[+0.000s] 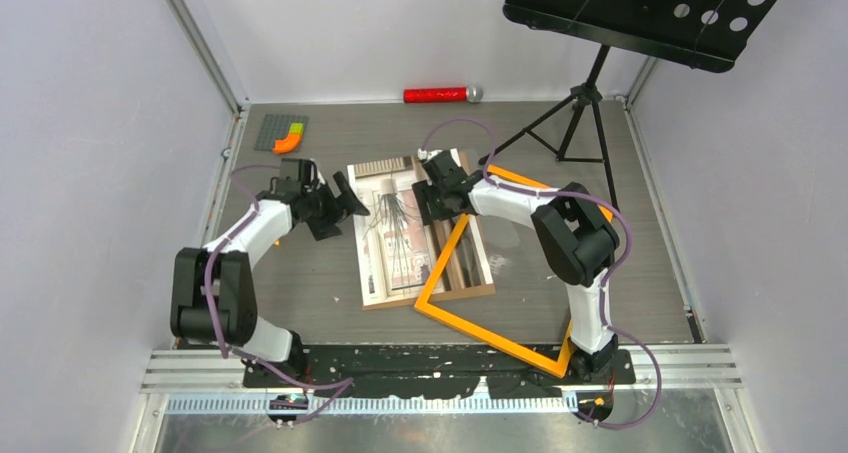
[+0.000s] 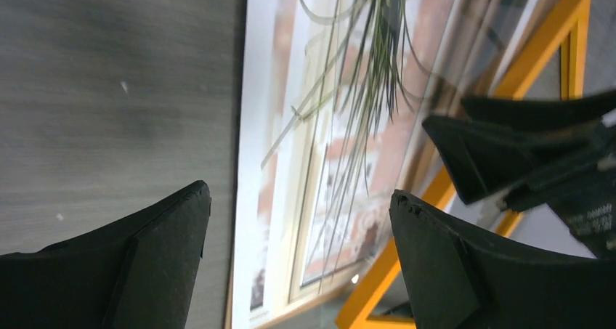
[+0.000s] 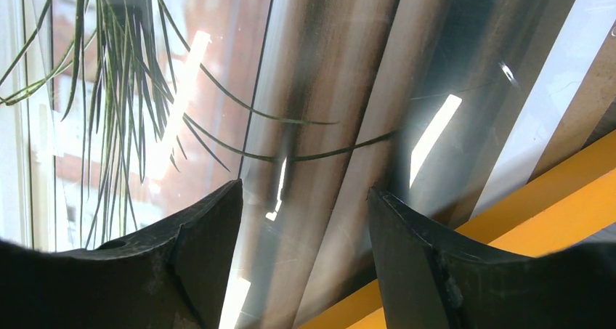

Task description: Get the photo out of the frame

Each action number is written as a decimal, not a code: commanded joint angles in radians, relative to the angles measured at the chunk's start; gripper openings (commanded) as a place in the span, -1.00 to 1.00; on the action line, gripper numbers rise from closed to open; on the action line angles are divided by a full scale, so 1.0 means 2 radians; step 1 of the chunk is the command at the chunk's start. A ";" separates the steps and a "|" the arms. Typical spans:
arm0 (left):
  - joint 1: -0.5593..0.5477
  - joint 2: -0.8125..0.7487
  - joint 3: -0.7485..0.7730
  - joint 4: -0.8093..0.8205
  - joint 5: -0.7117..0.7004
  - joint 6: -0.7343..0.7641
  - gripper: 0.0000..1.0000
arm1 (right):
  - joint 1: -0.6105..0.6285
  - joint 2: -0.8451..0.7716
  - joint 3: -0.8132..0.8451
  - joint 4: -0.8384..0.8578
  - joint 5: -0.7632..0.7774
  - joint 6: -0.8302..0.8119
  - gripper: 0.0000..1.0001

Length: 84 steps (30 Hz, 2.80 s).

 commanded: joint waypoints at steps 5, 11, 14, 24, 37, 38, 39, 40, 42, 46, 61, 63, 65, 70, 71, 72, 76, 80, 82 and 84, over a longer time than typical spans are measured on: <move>0.002 0.104 0.081 0.011 -0.019 0.024 0.81 | 0.007 0.052 -0.015 -0.064 -0.049 0.012 0.36; -0.001 0.146 0.086 0.029 -0.010 0.018 0.80 | 0.007 0.054 -0.010 -0.067 -0.044 0.010 0.36; -0.005 0.150 0.084 0.049 0.023 0.009 0.80 | 0.007 0.057 -0.003 -0.071 -0.044 0.008 0.36; -0.009 0.136 0.058 0.124 0.122 -0.034 0.79 | 0.006 0.064 0.005 -0.074 -0.045 0.007 0.36; -0.009 0.085 0.028 0.142 0.139 -0.047 0.71 | 0.006 0.062 0.004 -0.074 -0.042 0.013 0.36; -0.009 0.084 0.028 0.140 0.137 -0.047 0.70 | 0.006 0.063 0.004 -0.074 -0.042 0.012 0.36; -0.009 0.083 0.029 0.135 0.133 -0.045 0.68 | 0.006 0.063 0.004 -0.074 -0.042 0.013 0.36; -0.010 0.081 0.033 0.122 0.125 -0.038 0.66 | 0.006 0.064 0.004 -0.075 -0.042 0.014 0.36; -0.012 0.080 0.050 0.074 0.092 -0.014 0.65 | 0.006 0.064 0.004 -0.075 -0.040 0.014 0.36; -0.028 0.085 0.091 -0.009 0.025 0.023 0.61 | 0.006 0.066 0.006 -0.078 -0.040 0.014 0.36; -0.050 0.143 0.132 -0.054 -0.012 0.036 -0.09 | 0.006 0.068 0.009 -0.080 -0.040 0.012 0.36; -0.050 0.142 0.127 -0.060 -0.031 0.039 -0.21 | 0.006 0.068 0.009 -0.080 -0.040 0.011 0.36; -0.051 0.142 0.123 -0.063 -0.039 0.041 -0.47 | 0.005 0.067 0.008 -0.080 -0.040 0.010 0.36; -0.050 0.130 0.133 -0.086 -0.062 0.051 -1.00 | 0.005 0.061 0.001 -0.080 -0.024 0.012 0.37; -0.050 0.121 0.139 -0.099 -0.079 0.057 -1.00 | 0.005 0.060 0.000 -0.080 -0.021 0.013 0.38; -0.050 0.111 0.148 -0.115 -0.100 0.063 -1.00 | 0.004 0.059 -0.002 -0.080 -0.020 0.014 0.39; -0.046 0.049 0.187 -0.179 -0.191 0.087 -1.00 | -0.002 0.051 -0.011 -0.074 -0.017 0.021 0.43; -0.037 -0.017 0.197 -0.213 -0.259 0.098 -1.00 | -0.007 0.042 -0.022 -0.063 -0.022 0.023 0.47; -0.030 -0.040 0.190 -0.206 -0.264 0.101 -1.00 | -0.010 0.039 -0.028 -0.058 -0.027 0.024 0.48; -0.021 -0.046 0.175 -0.187 -0.227 0.100 -1.00 | -0.014 0.037 -0.030 -0.054 -0.030 0.026 0.48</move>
